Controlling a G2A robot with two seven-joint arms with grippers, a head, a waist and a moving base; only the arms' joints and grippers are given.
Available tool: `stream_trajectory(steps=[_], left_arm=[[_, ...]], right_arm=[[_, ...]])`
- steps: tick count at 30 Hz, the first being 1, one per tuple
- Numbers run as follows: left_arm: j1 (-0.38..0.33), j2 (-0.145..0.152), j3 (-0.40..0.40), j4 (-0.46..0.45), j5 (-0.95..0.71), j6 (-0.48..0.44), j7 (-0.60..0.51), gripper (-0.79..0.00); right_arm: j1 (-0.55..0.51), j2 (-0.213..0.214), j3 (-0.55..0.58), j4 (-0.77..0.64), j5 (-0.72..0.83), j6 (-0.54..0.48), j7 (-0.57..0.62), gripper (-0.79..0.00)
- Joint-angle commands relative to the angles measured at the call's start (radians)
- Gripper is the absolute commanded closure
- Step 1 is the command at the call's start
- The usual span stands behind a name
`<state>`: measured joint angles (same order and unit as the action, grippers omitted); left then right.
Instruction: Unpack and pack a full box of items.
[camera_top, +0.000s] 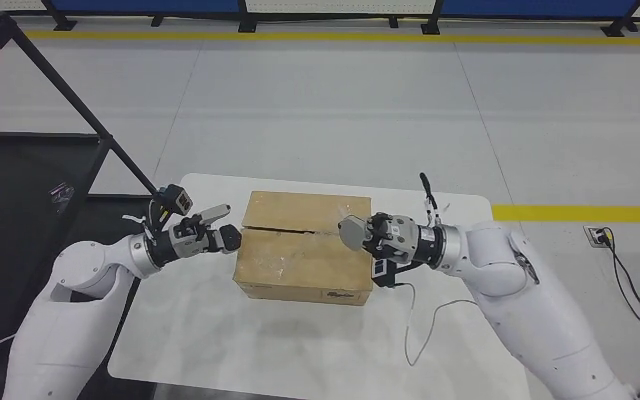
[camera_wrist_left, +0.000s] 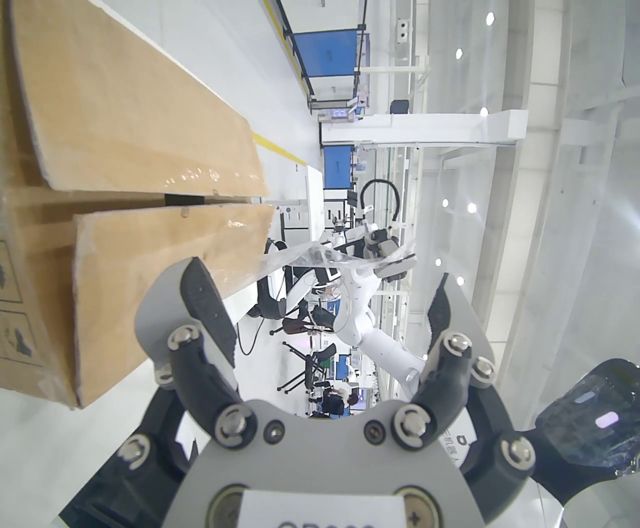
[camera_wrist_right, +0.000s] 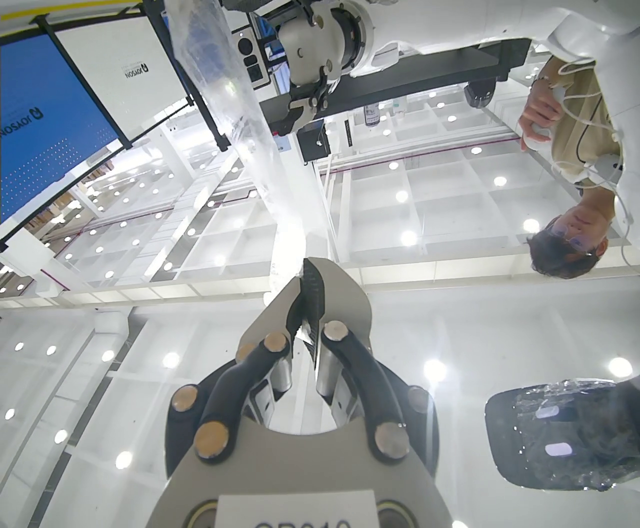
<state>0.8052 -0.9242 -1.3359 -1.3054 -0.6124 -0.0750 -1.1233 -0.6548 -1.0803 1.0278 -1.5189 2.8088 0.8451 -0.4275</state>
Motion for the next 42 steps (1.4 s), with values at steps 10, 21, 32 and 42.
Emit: stream_trajectory(steps=[10,21,32,42], left_arm=[[0.055,0.002,-0.007,-0.067,0.008,0.007,0.020,-0.785],[0.061,-0.007,-0.025,-0.010,-0.075,-0.001,0.109,-0.785],[0.076,-0.011,-0.057,0.050,-0.199,0.097,0.114,-0.785],[0.072,-0.027,0.001,0.046,-0.043,0.053,0.343,-0.785]], right_arm=[[0.007,-0.021,0.014,-0.125,-0.111,0.002,0.178,0.000],[0.114,-0.048,-0.053,-0.147,-0.191,0.035,0.147,0.000],[0.137,-0.073,-0.040,-0.110,-0.407,0.097,0.363,0.000],[0.130,-0.092,-0.034,-0.047,-0.381,0.073,0.482,0.000]])
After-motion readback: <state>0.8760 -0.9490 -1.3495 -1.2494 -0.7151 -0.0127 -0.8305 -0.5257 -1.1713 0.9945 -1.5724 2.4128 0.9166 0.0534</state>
